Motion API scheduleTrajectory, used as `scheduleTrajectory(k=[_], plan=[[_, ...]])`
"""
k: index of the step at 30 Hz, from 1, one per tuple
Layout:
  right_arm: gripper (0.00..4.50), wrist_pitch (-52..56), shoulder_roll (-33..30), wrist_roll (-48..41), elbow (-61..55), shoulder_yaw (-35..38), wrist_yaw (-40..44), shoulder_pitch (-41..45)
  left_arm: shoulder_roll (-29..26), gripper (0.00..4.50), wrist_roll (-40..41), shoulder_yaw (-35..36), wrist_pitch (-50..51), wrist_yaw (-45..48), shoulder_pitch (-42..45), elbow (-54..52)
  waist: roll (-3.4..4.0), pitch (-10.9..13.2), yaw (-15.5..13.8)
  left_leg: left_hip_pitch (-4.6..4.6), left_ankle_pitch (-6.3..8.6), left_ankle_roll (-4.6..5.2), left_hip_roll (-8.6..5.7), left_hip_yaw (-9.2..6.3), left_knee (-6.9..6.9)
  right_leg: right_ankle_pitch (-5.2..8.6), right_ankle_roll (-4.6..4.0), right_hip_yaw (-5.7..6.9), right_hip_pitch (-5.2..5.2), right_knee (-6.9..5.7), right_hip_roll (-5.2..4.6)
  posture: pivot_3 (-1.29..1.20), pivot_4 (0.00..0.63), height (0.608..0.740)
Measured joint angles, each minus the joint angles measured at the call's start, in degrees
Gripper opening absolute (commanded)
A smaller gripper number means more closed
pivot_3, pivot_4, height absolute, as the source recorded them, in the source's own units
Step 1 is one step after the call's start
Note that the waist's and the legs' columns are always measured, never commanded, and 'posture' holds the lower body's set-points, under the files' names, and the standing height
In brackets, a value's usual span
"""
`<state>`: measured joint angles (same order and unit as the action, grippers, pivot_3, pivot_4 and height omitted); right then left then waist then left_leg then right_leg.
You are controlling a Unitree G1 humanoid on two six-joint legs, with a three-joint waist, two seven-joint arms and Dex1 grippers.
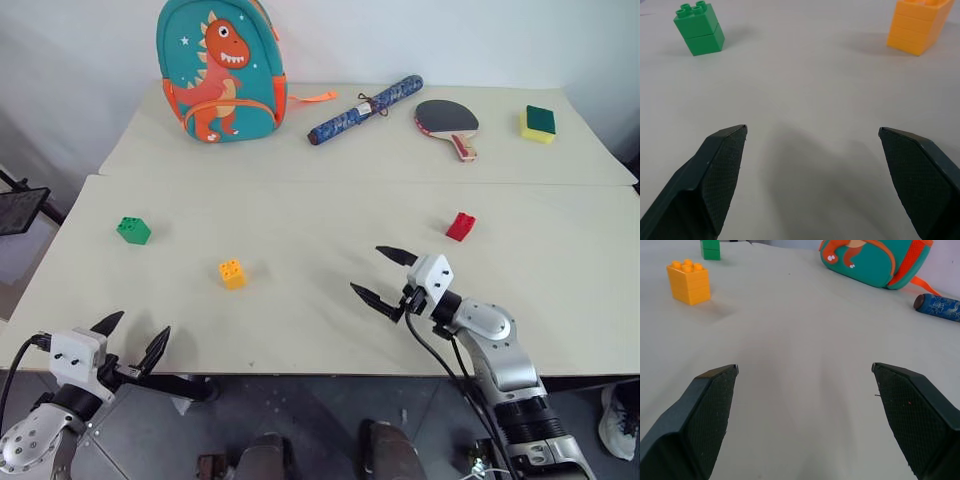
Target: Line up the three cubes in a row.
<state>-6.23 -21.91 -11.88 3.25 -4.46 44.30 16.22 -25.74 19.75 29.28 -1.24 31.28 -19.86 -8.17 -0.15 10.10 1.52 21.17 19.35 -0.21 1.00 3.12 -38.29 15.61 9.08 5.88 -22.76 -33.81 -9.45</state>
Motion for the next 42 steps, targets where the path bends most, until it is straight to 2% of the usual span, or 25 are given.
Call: scheduleTrajectory(k=[4,7,9,11,14,17,22,26,32,36,38,42], plan=[[4.50,0.0,0.3,0.0,0.7,0.0,0.0,0.3,0.0,4.49,0.7,0.1,0.1,-0.5,1.0,0.1,0.00,0.0,0.0,0.00,0.00,0.00,0.00,0.00,-0.01,0.00,0.00,0.00,0.00,-0.01,0.00,0.00,0.150,0.740],[4.50,0.1,0.5,-0.7,0.3,0.1,0.2,0.4,-0.1,4.49,5.0,1.3,1.0,1.1,1.9,-0.2,0.00,0.0,0.0,0.01,0.00,0.00,0.00,-0.01,-0.02,0.00,0.00,0.00,0.00,-0.01,0.00,0.00,0.150,0.740],[4.50,2.7,0.4,-4.4,-3.0,2.0,0.2,-1.1,-1.3,4.49,7.3,1.2,2.4,3.0,3.1,-0.9,0.01,0.0,-0.4,0.04,0.00,0.00,0.00,-0.08,-0.03,0.00,0.00,0.05,0.00,-0.02,-0.01,0.00,0.150,0.740],[4.50,5.8,-1.4,-8.8,-9.4,6.1,-0.5,-4.2,-4.4,4.49,9.2,-0.2,4.1,6.2,7.0,-2.1,0.02,0.0,-1.5,0.08,0.00,-0.01,-0.01,-0.12,-0.09,0.00,0.00,0.07,0.01,-0.03,-0.01,0.00,0.150,0.740],[4.50,8.9,-6.0,-10.8,-16.2,13.1,-2.7,-9.5,-11.5,4.49,9.5,-4.8,5.3,13.0,16.7,-1.1,0.00,0.0,-3.0,0.10,0.07,0.01,-0.03,-0.13,-0.31,0.00,-0.01,0.11,0.11,-0.01,0.00,0.00,0.150,0.740],[4.50,10.7,-7.5,-11.7,-19.0,18.7,-4.8,-15.2,-15.0,4.49,8.3,-8.7,5.2,18.2,23.8,2.8,0.07,0.0,-2.7,-0.02,0.19,0.08,-0.01,0.13,-0.30,0.00,-0.01,0.10,0.11,0.00,0.00,0.00,0.150,0.740],[4.50,8.8,-8.0,-10.1,-15.0,28.1,-7.9,-26.2,-12.9,4.49,4.0,-19.2,3.6,23.7,37.6,11.7,0.06,0.0,-2.9,0.00,0.22,0.12,-0.02,0.34,-0.31,-0.01,0.01,0.12,0.07,0.06,0.00,0.00,0.150,0.740],[4.50,8.9,-7.9,-9.5,-14.1,29.4,-10.0,-26.7,-10.0,4.49,2.7,-22.0,3.0,23.9,42.7,14.8,0.05,0.0,-1.3,-0.11,0.21,0.12,0.05,0.47,-0.35,-0.01,0.01,0.08,0.07,-0.03,0.00,0.00,0.150,0.740],[4.50,17.7,-7.9,-8.9,-15.4,24.7,-15.3,-16.4,-6.6,4.49,2.1,-24.8,3.0,23.9,45.0,16.0,0.05,0.0,-0.4,-0.03,0.21,0.11,0.10,0.41,-0.54,-0.01,0.00,0.09,0.06,-0.10,0.00,0.00,0.150,0.740],[4.50,32.3,-7.4,-7.3,-14.0,19.8,-24.3,-0.5,-6.1,4.49,2.5,-25.2,5.3,23.7,45.1,15.0,0.09,0.0,0.0,0.03,0.23,0.14,0.10,0.41,-0.70,-0.02,-0.01,0.07,0.03,-0.14,0.00,0.00,0.150,0.740],[4.50,37.4,-6.4,-4.3,-11.4,17.8,-30.1,6.5,-5.6,4.49,2.5,-25.7,5.8,23.5,45.2,14.6,0.09,0.0,0.0,0.04,0.23,0.13,0.12,0.38,-0.69,-0.02,-0.01,0.09,-0.01,-0.21,0.00,0.00,0.150,0.740],[4.50,38.5,-1.4,2.4,0.9,15.6,-40.8,15.6,-5.7,4.49,2.4,-25.7,6.0,22.9,44.3,13.6,0.09,0.0,-0.5,0.14,0.25,0.12,0.09,0.34,-0.68,-0.03,0.00,0.15,-0.04,-0.17,0.00,0.00,0.150,0.740]])
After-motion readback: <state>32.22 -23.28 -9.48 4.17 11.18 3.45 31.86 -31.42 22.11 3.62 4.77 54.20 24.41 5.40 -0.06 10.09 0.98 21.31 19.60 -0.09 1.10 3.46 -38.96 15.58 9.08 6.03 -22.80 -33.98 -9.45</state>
